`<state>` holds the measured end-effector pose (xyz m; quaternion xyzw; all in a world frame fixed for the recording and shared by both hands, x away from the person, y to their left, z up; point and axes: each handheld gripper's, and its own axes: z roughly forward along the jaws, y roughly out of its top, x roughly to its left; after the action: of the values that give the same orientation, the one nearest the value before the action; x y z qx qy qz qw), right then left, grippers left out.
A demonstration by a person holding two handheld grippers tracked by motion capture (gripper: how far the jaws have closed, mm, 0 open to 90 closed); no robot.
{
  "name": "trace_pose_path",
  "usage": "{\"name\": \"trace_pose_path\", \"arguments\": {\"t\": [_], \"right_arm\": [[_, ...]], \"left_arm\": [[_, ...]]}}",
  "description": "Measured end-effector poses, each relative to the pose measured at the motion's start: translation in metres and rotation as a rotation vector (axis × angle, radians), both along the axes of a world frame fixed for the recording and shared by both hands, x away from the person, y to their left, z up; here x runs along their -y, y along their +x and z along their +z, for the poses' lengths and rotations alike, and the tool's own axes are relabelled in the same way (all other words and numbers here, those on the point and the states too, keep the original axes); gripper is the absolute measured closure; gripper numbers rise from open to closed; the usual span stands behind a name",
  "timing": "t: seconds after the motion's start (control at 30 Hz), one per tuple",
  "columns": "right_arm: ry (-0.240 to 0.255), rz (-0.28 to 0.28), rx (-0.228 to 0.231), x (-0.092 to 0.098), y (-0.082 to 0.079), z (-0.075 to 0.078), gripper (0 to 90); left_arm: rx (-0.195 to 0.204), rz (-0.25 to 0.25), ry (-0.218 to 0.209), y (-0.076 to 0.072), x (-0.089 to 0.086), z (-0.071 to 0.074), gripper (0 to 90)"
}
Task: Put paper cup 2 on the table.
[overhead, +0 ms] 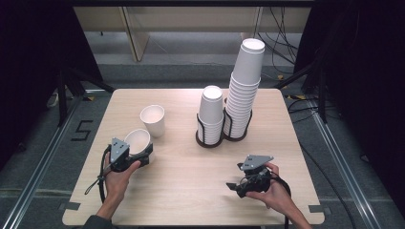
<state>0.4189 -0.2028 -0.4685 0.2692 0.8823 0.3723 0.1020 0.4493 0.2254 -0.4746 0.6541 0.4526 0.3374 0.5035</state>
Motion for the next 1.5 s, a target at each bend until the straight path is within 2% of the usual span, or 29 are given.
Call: {"name": "trace_pose_path", "arguments": {"t": [0.27, 0.43, 0.77, 0.83, 1.07, 1.23, 1.3, 1.37, 1.47, 1.5], "right_arm": [[0.004, 0.006, 0.011, 0.0, 0.002, -0.001, 18.5], [0.002, 0.008, 0.011, 0.0, 0.002, -0.001, 18.5], [0.001, 0.013, 0.0, 0.001, 0.003, 0.0, 18.4], [0.004, 0.009, -0.005, 0.0, 0.003, 0.0, 18.4], [0.003, 0.005, 0.003, 0.001, 0.003, -0.001, 18.4], [0.004, 0.006, 0.01, 0.003, 0.003, -0.001, 18.4], [0.003, 0.003, -0.002, 0.004, 0.002, -0.001, 18.4], [0.004, -0.01, 0.007, 0.006, 0.002, -0.002, 18.4], [0.01, -0.01, 0.002, 0.007, 0.002, -0.002, 18.4], [0.007, -0.019, -0.012, 0.007, 0.001, -0.001, 18.4]], "left_arm": [[-0.018, 0.033, 0.009, 0.009, -0.007, -0.005, 14.2], [-0.011, 0.053, 0.004, 0.014, -0.011, -0.003, 14.2], [-0.016, 0.068, 0.0, 0.023, -0.013, -0.002, 14.1], [-0.014, 0.071, 0.017, 0.025, -0.015, -0.002, 14.1], [-0.019, 0.091, 0.008, 0.032, -0.018, -0.004, 14.1], [-0.02, 0.098, 0.024, 0.038, -0.018, -0.002, 14.1], [-0.018, 0.101, 0.022, 0.04, -0.02, -0.001, 14.1], [-0.033, 0.114, 0.02, 0.044, -0.023, 0.0, 14.1], [-0.032, 0.125, 0.019, 0.046, -0.025, 0.0, 14.1], [-0.037, 0.128, 0.02, 0.047, -0.026, -0.001, 14.1]]}}
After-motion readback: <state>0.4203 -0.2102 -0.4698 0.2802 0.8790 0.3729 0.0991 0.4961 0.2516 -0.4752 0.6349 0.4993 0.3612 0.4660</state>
